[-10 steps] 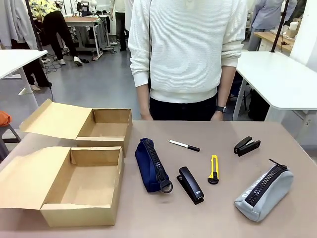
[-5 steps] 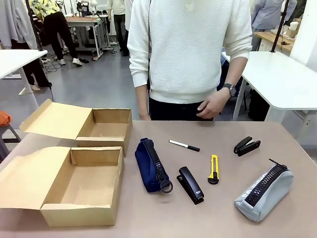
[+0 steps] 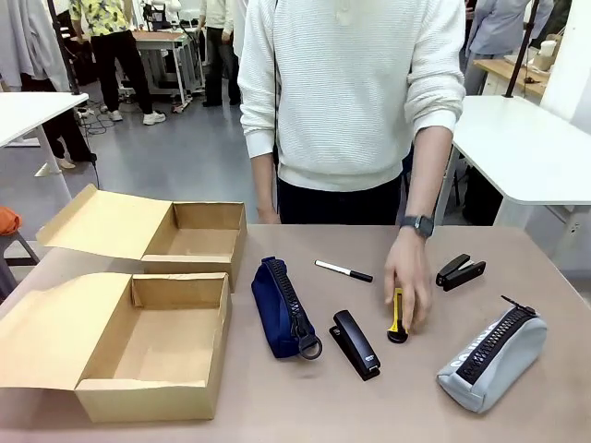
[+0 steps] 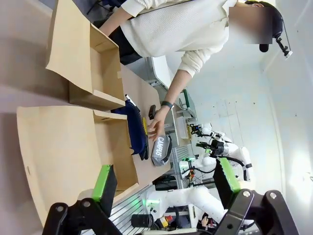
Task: Place items inside the box.
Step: Pick up a Pencil pouch or Stapler and place it inside the Mailer Box closest to the robot.
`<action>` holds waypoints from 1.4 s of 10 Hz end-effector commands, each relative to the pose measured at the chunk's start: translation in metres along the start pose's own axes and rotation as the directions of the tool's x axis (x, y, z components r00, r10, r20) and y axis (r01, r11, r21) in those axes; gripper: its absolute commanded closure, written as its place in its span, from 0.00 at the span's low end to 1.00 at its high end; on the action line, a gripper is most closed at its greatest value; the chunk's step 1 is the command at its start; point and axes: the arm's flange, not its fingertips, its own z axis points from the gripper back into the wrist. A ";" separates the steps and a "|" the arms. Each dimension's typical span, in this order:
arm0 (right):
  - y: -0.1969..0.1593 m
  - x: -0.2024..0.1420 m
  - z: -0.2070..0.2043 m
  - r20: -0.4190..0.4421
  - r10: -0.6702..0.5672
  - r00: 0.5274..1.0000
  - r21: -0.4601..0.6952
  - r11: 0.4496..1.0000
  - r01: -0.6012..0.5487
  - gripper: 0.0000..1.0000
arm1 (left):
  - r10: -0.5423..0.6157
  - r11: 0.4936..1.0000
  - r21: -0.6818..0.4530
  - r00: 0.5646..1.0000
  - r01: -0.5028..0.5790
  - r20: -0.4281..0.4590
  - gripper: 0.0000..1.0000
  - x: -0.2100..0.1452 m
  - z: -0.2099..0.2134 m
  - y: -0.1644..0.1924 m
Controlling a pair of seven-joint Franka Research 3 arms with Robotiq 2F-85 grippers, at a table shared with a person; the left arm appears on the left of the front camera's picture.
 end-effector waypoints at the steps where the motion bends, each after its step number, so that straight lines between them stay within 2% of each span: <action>1: -0.039 -0.029 0.060 0.255 -0.039 0.966 0.151 0.989 0.000 0.00 | -0.024 1.000 -0.020 1.000 0.024 0.010 0.00 0.001 0.001 -0.001; 3: -0.065 -0.081 0.106 0.316 -0.019 0.948 0.255 0.965 -0.066 0.00 | -0.024 1.000 -0.020 1.000 0.024 0.010 0.00 0.001 0.001 -0.001; 4: -0.074 -0.104 0.117 0.373 -0.072 0.925 0.225 0.974 -0.015 0.00 | -0.024 1.000 -0.020 1.000 0.024 0.010 0.00 0.001 0.001 -0.001; 5: -0.081 -0.114 0.118 0.398 -0.105 0.911 0.243 0.970 0.005 0.00 | -0.024 1.000 -0.020 1.000 0.024 0.010 0.00 0.001 0.001 -0.001; 7: -0.088 -0.109 0.108 0.399 -0.130 0.908 0.238 0.971 0.034 0.00 | -0.024 1.000 -0.020 1.000 0.024 0.010 0.00 0.001 0.001 -0.001; 8: -0.082 -0.094 0.097 0.382 -0.085 0.920 0.223 0.975 -0.002 0.00 | -0.024 1.000 -0.020 1.000 0.024 0.010 0.00 0.001 0.001 -0.001; 9: -0.066 -0.074 0.072 0.281 0.035 0.959 0.155 0.985 -0.081 0.00 | -0.024 1.000 -0.020 1.000 0.024 0.010 0.00 0.001 0.001 -0.001; 10: -0.047 -0.052 0.039 0.107 0.196 0.975 0.089 0.975 -0.206 0.00 | -0.024 1.000 -0.020 1.000 0.024 0.010 0.00 0.001 0.001 -0.001; 11: -0.027 -0.034 0.003 -0.060 0.348 0.936 0.139 0.931 -0.337 0.00 | -0.024 1.000 -0.020 1.000 0.024 0.010 0.00 0.001 0.001 -0.001; 12: -0.010 -0.021 -0.036 -0.229 0.477 0.849 0.220 0.875 -0.432 0.00 | -0.024 1.000 -0.020 1.000 0.024 0.010 0.00 0.001 0.001 -0.001; 13: 0.007 -0.017 -0.075 -0.414 0.578 0.703 0.335 0.815 -0.473 0.00 | -0.024 1.000 -0.020 1.000 0.024 0.010 0.00 0.001 0.001 -0.001; 14: 0.015 -0.018 -0.093 -0.513 0.581 0.632 0.322 0.813 -0.486 0.00 | -0.024 1.000 -0.020 1.000 0.024 0.010 0.00 0.001 0.001 -0.001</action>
